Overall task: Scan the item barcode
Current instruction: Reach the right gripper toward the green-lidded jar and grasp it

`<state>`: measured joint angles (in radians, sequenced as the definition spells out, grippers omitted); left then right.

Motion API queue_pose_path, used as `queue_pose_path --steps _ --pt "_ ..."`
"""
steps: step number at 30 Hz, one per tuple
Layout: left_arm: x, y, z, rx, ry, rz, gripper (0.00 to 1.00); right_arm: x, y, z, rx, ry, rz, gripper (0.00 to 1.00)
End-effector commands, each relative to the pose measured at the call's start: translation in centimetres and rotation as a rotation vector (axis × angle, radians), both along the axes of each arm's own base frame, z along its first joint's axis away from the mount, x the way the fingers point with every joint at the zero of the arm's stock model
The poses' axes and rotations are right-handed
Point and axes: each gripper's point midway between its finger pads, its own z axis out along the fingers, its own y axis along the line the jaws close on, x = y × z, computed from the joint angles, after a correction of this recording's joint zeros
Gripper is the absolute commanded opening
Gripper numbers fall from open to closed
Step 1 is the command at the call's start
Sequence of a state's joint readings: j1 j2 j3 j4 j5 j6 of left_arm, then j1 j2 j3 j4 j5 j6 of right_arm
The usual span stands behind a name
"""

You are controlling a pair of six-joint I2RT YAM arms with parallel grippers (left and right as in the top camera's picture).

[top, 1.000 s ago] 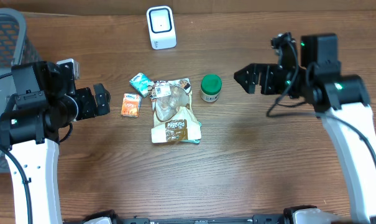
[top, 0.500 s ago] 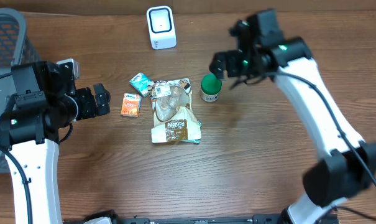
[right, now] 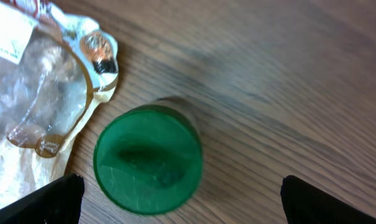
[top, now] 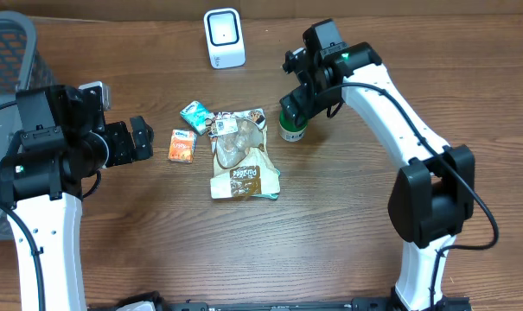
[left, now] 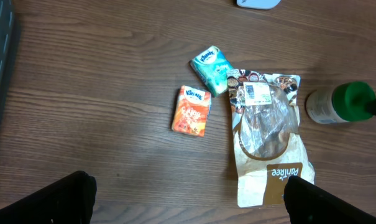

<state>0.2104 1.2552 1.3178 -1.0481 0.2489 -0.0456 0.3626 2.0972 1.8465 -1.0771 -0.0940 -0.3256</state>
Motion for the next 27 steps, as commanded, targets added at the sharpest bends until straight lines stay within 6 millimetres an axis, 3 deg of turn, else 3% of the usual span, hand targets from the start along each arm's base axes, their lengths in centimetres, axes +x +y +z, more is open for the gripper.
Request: queue_pose_path --steps 1,9,22,27 --pt "0.2 0.3 0.4 0.012 -0.013 0.001 0.99 -0.1 1.3 -0.1 0.024 -0.003 0.084 1.00" --pt "0.2 0.3 0.5 0.012 -0.013 0.001 1.00 -0.3 1.6 -2.1 0.014 0.036 0.102 1.00" --pt "0.2 0.3 0.4 0.012 -0.013 0.001 1.00 0.0 2.2 -2.8 0.040 0.040 0.109 1.00" --pt "0.2 0.3 0.5 0.012 -0.013 0.001 1.00 0.0 2.2 -3.9 0.033 0.060 0.108 1.00"
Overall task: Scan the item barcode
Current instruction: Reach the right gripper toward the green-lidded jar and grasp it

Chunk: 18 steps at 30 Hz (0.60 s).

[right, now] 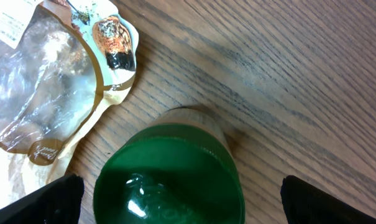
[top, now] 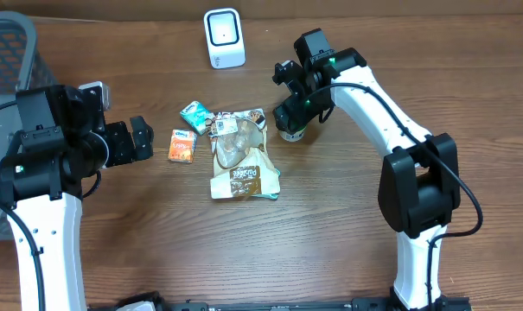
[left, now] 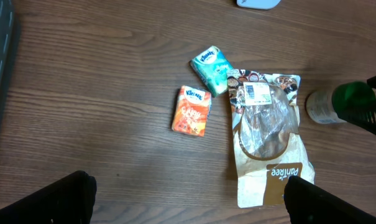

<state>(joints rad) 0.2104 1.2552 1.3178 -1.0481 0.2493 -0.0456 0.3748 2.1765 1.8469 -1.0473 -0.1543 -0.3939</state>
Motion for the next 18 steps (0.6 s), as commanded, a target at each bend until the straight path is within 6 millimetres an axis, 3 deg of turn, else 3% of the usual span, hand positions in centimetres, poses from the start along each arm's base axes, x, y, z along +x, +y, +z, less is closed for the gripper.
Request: queue_pose_path --steps 1,9,15,18 --pt "0.2 0.3 0.4 0.012 -0.012 0.001 1.00 0.2 0.5 -0.8 0.008 0.013 0.015 0.97" --pt "0.2 0.3 0.4 0.012 -0.013 0.001 0.99 1.2 0.8 -1.0 0.023 -0.014 -0.012 0.90" --pt "0.2 0.3 0.4 0.012 -0.012 0.001 0.99 1.7 1.0 -0.8 0.050 -0.015 -0.100 0.70" --pt "0.2 0.3 0.4 0.012 -0.013 0.001 1.00 1.6 1.0 -0.8 0.053 -0.003 -0.126 0.68"
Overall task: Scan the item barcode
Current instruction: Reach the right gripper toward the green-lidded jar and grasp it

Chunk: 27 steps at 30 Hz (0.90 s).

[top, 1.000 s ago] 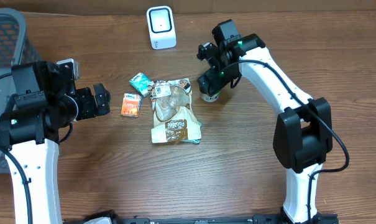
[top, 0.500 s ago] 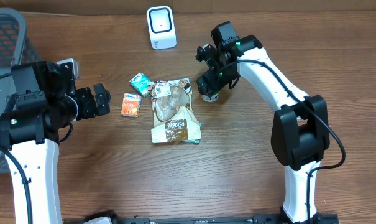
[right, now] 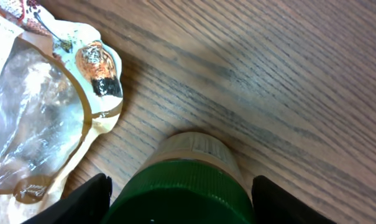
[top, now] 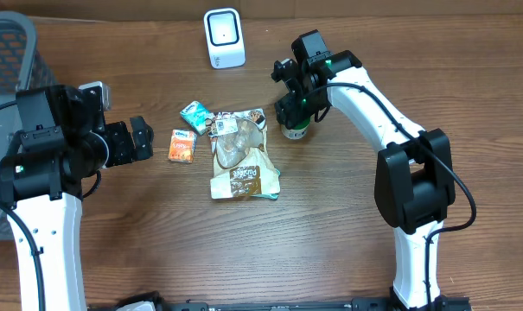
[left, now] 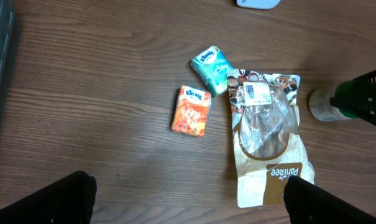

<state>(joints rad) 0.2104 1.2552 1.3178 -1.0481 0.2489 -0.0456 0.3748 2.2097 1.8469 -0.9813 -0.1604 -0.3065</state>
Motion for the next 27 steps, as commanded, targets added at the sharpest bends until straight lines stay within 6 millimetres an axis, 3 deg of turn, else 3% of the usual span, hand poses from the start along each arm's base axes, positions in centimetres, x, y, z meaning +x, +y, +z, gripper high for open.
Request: queue_pose_path --steps 1,6,17,24,27 --pt "0.2 0.3 0.4 0.012 -0.012 0.001 0.99 0.3 0.4 0.3 0.021 0.008 -0.053 0.67" --pt "0.2 0.3 0.4 0.012 -0.012 0.001 0.99 0.2 -0.2 0.6 0.015 0.028 -0.156 0.65" --pt "0.2 0.3 0.4 0.012 -0.013 0.001 0.99 -0.5 -2.0 0.9 0.042 0.159 -0.740 0.67" --pt "0.2 0.3 0.4 0.012 -0.012 0.001 1.00 -1.2 -1.8 0.8 0.042 0.190 -0.749 0.72" --pt "0.2 0.3 0.4 0.012 -0.013 0.001 1.00 -1.6 -1.3 1.3 0.036 0.195 -0.625 0.73"
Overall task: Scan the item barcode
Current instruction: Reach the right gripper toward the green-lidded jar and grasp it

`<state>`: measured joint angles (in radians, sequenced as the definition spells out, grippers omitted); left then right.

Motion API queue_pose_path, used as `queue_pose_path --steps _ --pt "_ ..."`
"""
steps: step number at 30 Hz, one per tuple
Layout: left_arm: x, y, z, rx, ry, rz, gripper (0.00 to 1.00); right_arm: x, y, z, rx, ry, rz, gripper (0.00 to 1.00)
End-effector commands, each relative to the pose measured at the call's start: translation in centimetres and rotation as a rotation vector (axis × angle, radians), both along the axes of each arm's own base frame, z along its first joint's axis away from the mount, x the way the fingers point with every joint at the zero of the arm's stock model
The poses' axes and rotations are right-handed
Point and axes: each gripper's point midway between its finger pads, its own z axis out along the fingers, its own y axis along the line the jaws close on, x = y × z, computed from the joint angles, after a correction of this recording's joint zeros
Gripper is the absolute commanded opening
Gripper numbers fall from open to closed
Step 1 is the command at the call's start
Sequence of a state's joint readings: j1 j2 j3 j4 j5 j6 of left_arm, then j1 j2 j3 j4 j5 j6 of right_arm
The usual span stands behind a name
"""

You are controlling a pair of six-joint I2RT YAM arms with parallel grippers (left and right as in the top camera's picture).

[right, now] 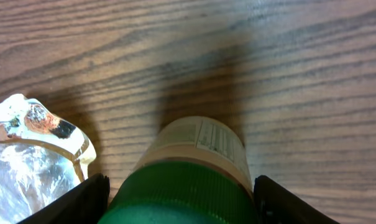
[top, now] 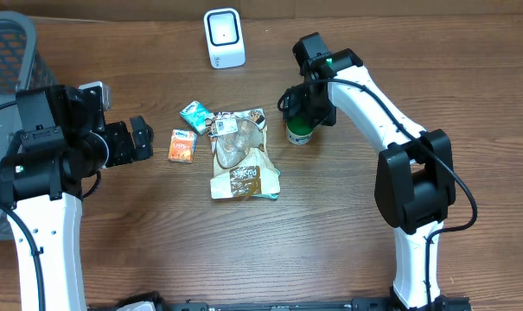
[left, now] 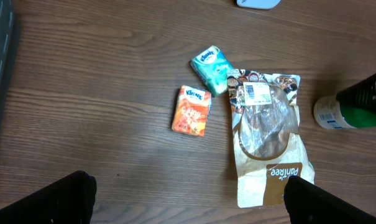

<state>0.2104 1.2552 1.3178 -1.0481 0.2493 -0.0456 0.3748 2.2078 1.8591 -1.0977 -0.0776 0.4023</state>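
Note:
A white bottle with a green cap (top: pixel 299 132) is at the table's middle right, beside the snack bag; it leans, its printed label (right: pixel 203 138) facing the wrist camera. My right gripper (right: pixel 181 202) is shut on the bottle's cap, one finger against each side. In the overhead view the right gripper (top: pixel 307 111) covers the bottle's top. The white scanner (top: pixel 224 37) stands at the back edge, with only its base (left: pixel 257 3) showing in the left wrist view. My left gripper (left: pixel 188 205) hangs open over bare wood, left of the items.
A clear-and-brown snack bag (top: pixel 239 155) lies mid-table. A teal tissue pack (top: pixel 194 115) and an orange tissue pack (top: pixel 182 145) lie to its left. A dark mesh basket (top: pixel 6 52) stands at the far left edge.
My right wrist has turned and the bottle now leans in its grip, shifted slightly right and nearer. The label has come into the wrist view. The left arm has not moved.
My right gripper first hung open above the upright green-capped bottle. It was then lower over the cap, then had a finger on each side of it. Now it grips the cap and the bottle leans. The left arm stayed put throughout.

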Motion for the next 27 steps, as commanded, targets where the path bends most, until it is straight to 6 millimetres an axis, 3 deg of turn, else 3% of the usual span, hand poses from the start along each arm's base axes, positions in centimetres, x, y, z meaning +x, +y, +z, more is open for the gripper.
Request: queue_pose_path --steps 1,5,11,20,27 --pt "0.2 0.3 0.4 0.012 -0.013 0.001 1.00 0.0 0.9 1.8 0.026 -0.033 0.109 0.75" --pt "0.2 0.3 0.4 0.012 -0.013 0.001 1.00 0.0 1.0 2.6 0.001 -0.063 0.291 0.81" --pt "0.2 0.3 0.4 0.012 -0.012 0.001 0.99 -0.8 0.8 2.5 -0.030 -0.064 0.471 0.82" --pt "0.2 0.3 0.4 0.012 -0.012 0.001 1.00 -1.4 0.6 0.9 -0.038 -0.044 0.496 0.81" --pt "0.2 0.3 0.5 0.012 -0.013 0.001 0.99 -0.8 0.8 0.8 -0.034 -0.069 0.488 0.76"
